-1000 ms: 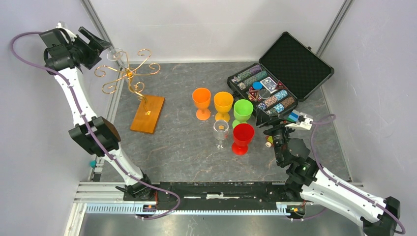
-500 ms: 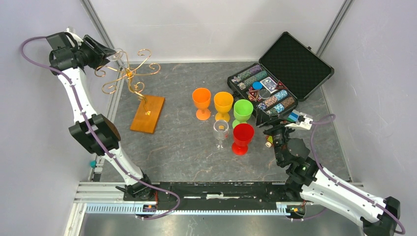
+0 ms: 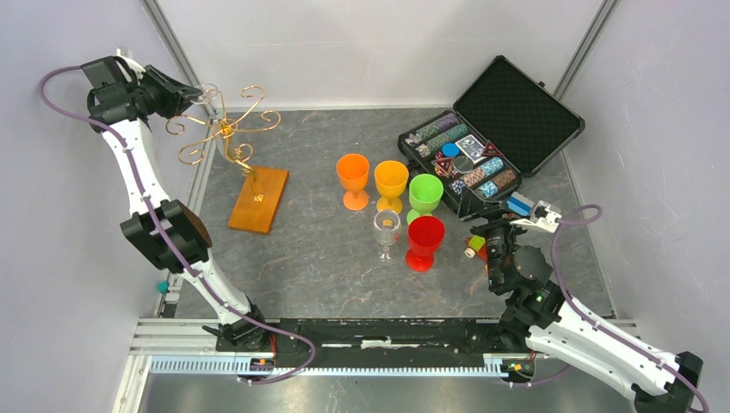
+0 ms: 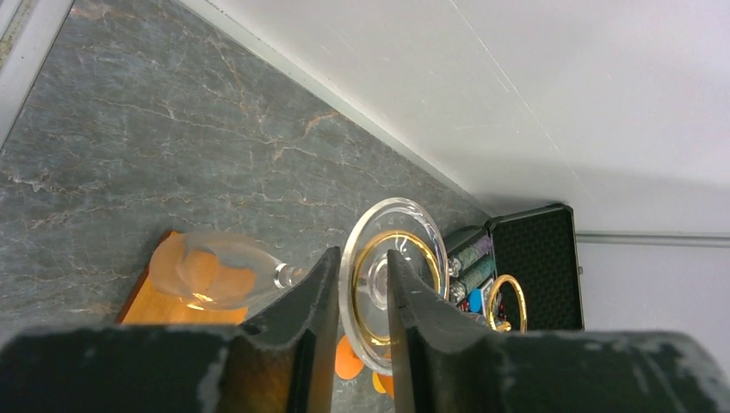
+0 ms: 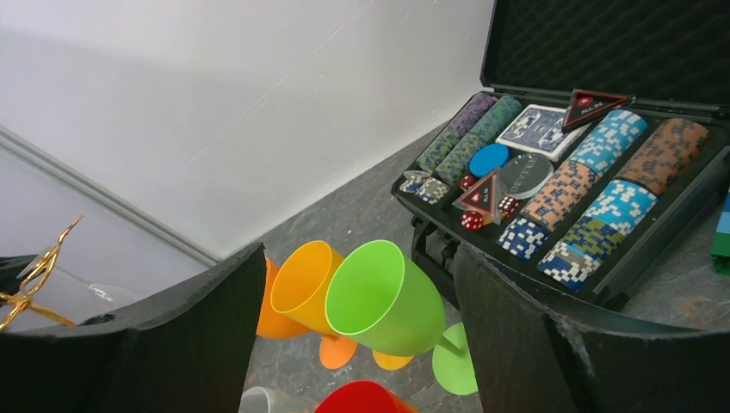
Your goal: Take the wine glass off the wine glass rack
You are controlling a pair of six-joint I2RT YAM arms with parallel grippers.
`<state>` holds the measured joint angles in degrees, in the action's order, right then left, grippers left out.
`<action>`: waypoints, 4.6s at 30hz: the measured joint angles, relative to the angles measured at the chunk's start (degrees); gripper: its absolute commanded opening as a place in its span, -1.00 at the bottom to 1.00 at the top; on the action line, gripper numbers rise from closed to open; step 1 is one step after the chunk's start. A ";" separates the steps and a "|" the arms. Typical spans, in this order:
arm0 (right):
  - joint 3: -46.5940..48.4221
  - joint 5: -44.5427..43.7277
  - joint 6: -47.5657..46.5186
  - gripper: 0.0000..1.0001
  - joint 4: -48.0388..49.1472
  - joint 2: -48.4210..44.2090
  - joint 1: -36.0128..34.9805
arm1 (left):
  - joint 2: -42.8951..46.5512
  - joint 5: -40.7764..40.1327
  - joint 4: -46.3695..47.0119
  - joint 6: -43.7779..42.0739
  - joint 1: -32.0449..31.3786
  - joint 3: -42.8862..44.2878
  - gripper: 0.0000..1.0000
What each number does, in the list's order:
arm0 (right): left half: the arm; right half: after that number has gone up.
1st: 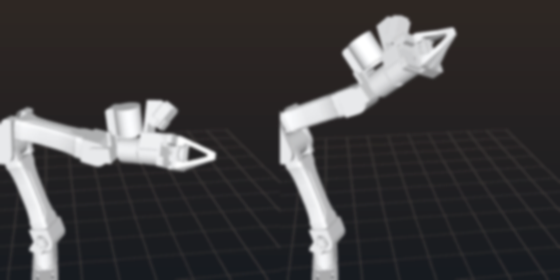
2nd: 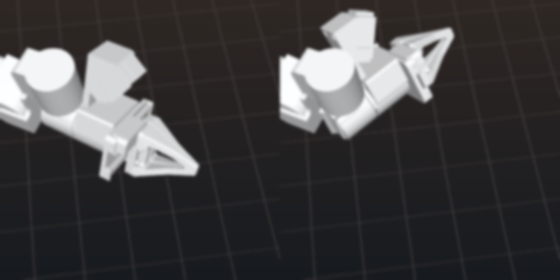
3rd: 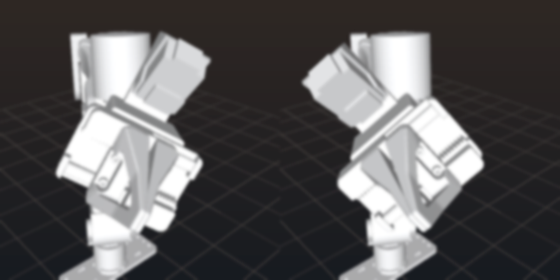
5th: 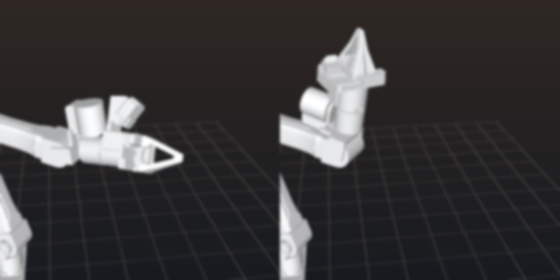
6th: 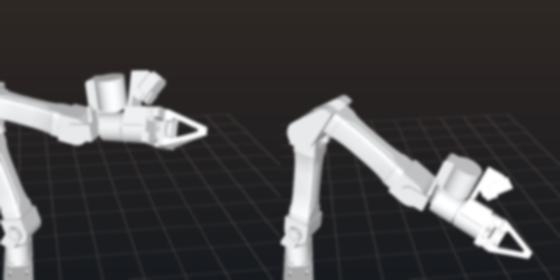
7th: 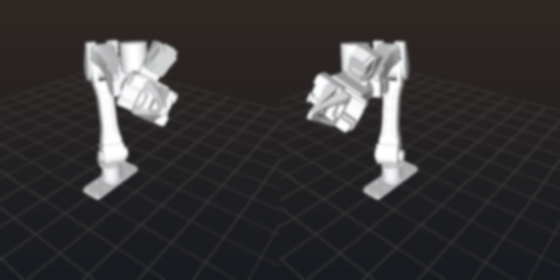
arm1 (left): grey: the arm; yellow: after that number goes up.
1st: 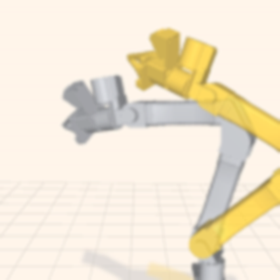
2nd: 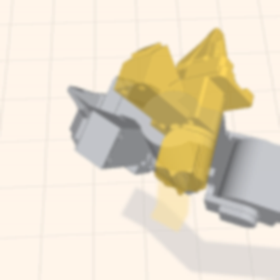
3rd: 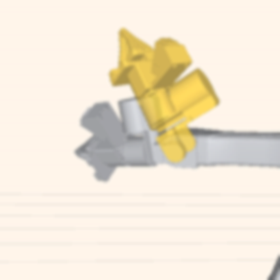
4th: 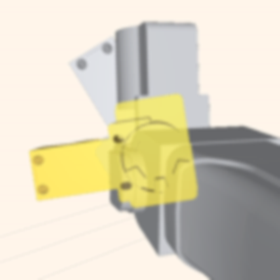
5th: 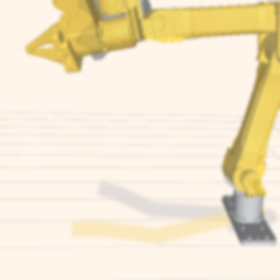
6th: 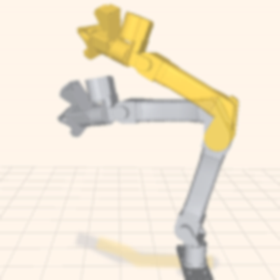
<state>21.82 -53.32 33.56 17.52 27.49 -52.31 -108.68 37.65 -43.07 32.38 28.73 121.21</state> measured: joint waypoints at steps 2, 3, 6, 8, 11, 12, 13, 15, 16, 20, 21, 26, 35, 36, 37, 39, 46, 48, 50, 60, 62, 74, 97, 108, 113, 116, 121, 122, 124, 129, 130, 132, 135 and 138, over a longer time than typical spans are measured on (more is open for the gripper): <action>0.00 -0.66 -0.39 0.68 0.04 -0.24 0.11 | 0.20 0.00 0.09 0.35 0.00 0.00 -0.70; -0.02 -0.81 -0.50 0.68 0.04 -0.28 0.20 | 0.28 0.07 0.15 0.61 0.00 0.00 -0.76; -0.07 -1.11 -0.79 0.68 0.04 -0.33 0.26 | 0.68 0.46 1.16 1.51 0.00 0.00 -0.88; -0.15 -1.25 -0.90 0.68 0.04 -0.44 0.26 | 1.03 0.52 1.31 2.10 0.02 0.00 -0.95; -0.20 -1.42 -0.92 0.68 0.04 -0.66 0.31 | 1.49 0.55 1.68 3.61 0.02 0.00 -0.96; -0.20 -1.42 -0.92 0.68 0.04 -0.72 0.31 | 1.62 0.63 1.81 4.22 0.00 -0.02 -0.95; -0.22 -1.42 -0.92 0.68 0.07 -0.74 0.31 | 1.84 0.76 2.14 4.66 0.00 -0.15 -0.96; -0.22 -1.42 -0.92 0.68 0.07 -0.79 0.31 | 2.71 1.18 3.78 6.08 0.00 -1.20 -0.95; -0.22 -1.42 -0.92 0.68 0.07 -0.81 0.31 | 3.28 1.44 4.66 6.95 0.00 -1.88 -0.95; -0.22 -1.42 -0.90 0.68 0.04 -0.79 0.31 | 6.69 1.86 10.23 11.34 0.00 -6.25 -0.95; -0.22 -1.42 -0.92 0.68 0.07 -0.81 0.31 | 7.65 1.92 12.13 12.55 0.00 -7.58 -0.95; -0.22 -1.42 -0.92 0.68 0.04 -0.81 0.31 | 11.26 2.97 22.56 18.84 0.00 -14.08 -0.96; -0.44 -1.44 -0.92 0.68 0.11 -1.16 0.31 | 11.21 6.86 32.57 25.14 -0.70 -18.56 -0.96; -0.46 -1.49 -0.92 0.68 0.11 -1.18 0.31 | 11.17 7.50 33.20 25.46 -0.90 -18.56 -0.95; -0.46 -1.62 -0.92 0.68 0.17 -1.18 0.31 | 11.15 8.13 33.68 25.70 -1.16 -18.56 -0.96; -0.46 -1.81 -0.94 0.68 0.20 -1.18 0.31 | 11.15 9.53 34.27 25.88 -1.66 -18.56 -0.95; -0.48 -2.05 -1.09 0.68 0.28 -1.18 0.31 | 11.17 10.75 30.16 23.78 -2.19 -18.51 -0.96; -0.48 -2.05 -1.16 0.68 0.39 -1.18 0.31 | 11.23 10.36 27.76 22.62 -2.16 -18.51 -0.95; -0.48 -2.10 -1.36 0.68 0.42 -1.18 0.31 | 11.39 9.60 25.44 21.42 -2.19 -18.51 -0.95; -0.48 -2.27 -1.57 0.68 0.44 -1.46 0.31 | 14.51 1.29 13.73 15.50 -2.05 -16.46 -0.96; -0.48 -2.27 -1.57 0.68 0.42 -1.49 0.31 | 15.04 -0.76 12.61 14.82 -1.79 -15.93 -0.96; -0.63 -2.80 -1.95 0.67 0.42 -2.05 0.31 | 15.82 -7.54 12.11 12.44 -0.83 -13.03 -0.96; -0.63 -3.13 -1.88 0.73 0.35 -1.60 0.33 | 18.32 5.05 39.01 14.78 -4.13 -15.54 -0.96; -0.66 2.25 -9.49 0.96 4.66 -1.51 0.37 | 21.84 8.63 49.09 23.15 -18.16 -15.58 -0.96; -0.61 12.31 -19.76 0.96 12.26 -0.09 0.48 | 25.70 8.98 51.30 28.96 -23.96 -18.38 -0.95; 0.83 21.24 -25.42 0.96 14.71 2.91 0.48 | 28.98 8.57 52.52 32.61 -27.23 -23.52 -0.95; 10.80 39.04 -33.00 0.96 13.84 11.23 0.52 | 33.62 7.74 53.79 37.27 -33.88 -34.27 -0.96; 12.37 41.44 -33.81 0.96 13.66 12.39 0.50 | 34.56 7.74 53.75 38.01 -35.01 -36.63 -0.96; 15.78 47.01 -35.54 0.96 13.27 14.93 0.52 | 36.22 7.67 53.42 38.95 -36.54 -40.50 -0.96; 22.25 58.42 -38.75 0.93 13.31 21.94 0.52 | 43.01 6.99 49.79 39.67 -38.49 -47.84 -0.95; 23.26 60.26 -39.23 0.91 13.31 23.43 0.52 | 44.87 6.67 48.57 39.63 -38.75 -48.65 -0.95; 25.77 63.98 -39.98 0.89 13.27 27.12 0.50 | 48.78 6.10 46.34 39.52 -39.08 -49.83 -0.95; 29.05 67.91 -40.54 0.89 13.68 32.44 0.50 | 54.42 6.01 44.02 39.17 -39.19 -51.21 -0.96; 31.61 70.42 -40.59 0.83 14.84 37.22 0.46 | 58.36 6.01 42.71 38.91 -39.21 -53.40 -0.95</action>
<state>53.43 17.10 -7.03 32.36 64.71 -51.86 -50.33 43.66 -0.36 71.29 -10.48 67.81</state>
